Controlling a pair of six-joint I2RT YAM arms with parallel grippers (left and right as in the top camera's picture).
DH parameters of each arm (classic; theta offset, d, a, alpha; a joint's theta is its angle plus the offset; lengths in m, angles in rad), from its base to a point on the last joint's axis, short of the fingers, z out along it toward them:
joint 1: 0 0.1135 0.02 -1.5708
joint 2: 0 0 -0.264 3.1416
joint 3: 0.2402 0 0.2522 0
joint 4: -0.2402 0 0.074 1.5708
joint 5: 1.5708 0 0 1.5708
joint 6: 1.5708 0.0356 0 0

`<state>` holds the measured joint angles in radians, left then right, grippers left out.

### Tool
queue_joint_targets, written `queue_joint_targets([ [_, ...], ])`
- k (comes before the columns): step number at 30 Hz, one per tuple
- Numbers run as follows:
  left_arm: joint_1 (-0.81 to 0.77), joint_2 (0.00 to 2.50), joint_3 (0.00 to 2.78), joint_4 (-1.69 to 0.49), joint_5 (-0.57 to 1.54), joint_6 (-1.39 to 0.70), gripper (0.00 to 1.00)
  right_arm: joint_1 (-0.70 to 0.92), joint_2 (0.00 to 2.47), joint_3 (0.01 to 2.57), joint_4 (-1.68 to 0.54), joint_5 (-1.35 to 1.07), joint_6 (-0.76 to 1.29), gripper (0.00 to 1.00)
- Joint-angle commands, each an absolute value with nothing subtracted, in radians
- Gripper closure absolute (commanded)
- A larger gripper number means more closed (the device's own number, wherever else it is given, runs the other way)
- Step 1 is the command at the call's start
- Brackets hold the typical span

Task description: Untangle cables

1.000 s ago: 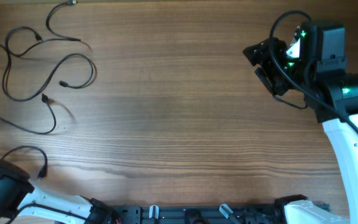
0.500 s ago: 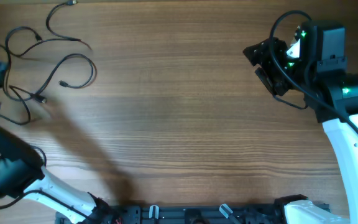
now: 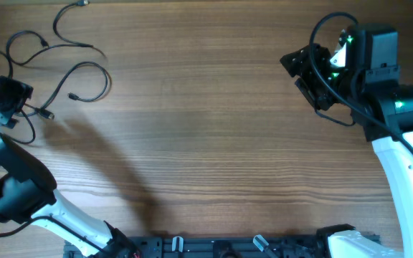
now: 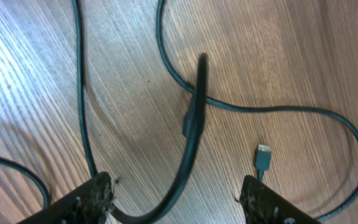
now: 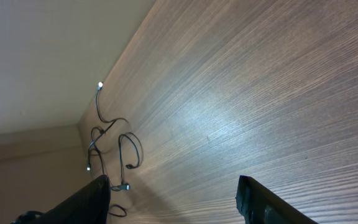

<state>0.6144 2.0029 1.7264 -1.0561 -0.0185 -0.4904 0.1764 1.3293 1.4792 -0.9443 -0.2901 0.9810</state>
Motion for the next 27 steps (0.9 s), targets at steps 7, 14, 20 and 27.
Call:
queue_joint_targets([
  [7,0.618,2.011,1.653,-0.999,-0.073,-0.474,0.60,0.172,1.320,1.490,-0.947,-0.276,0.961,0.34],
  [14,0.618,1.958,1.654,-1.042,-0.073,-0.479,0.96,0.173,1.320,1.490,-0.947,-0.276,0.962,0.34],
  [20,0.618,1.834,1.654,-1.202,0.010,-0.564,0.96,0.173,1.320,1.490,-0.944,-0.276,0.969,0.34],
  [27,0.618,1.833,1.653,-1.336,-0.208,-0.446,0.96,0.173,1.320,1.490,-0.947,-0.276,0.973,0.34],
])
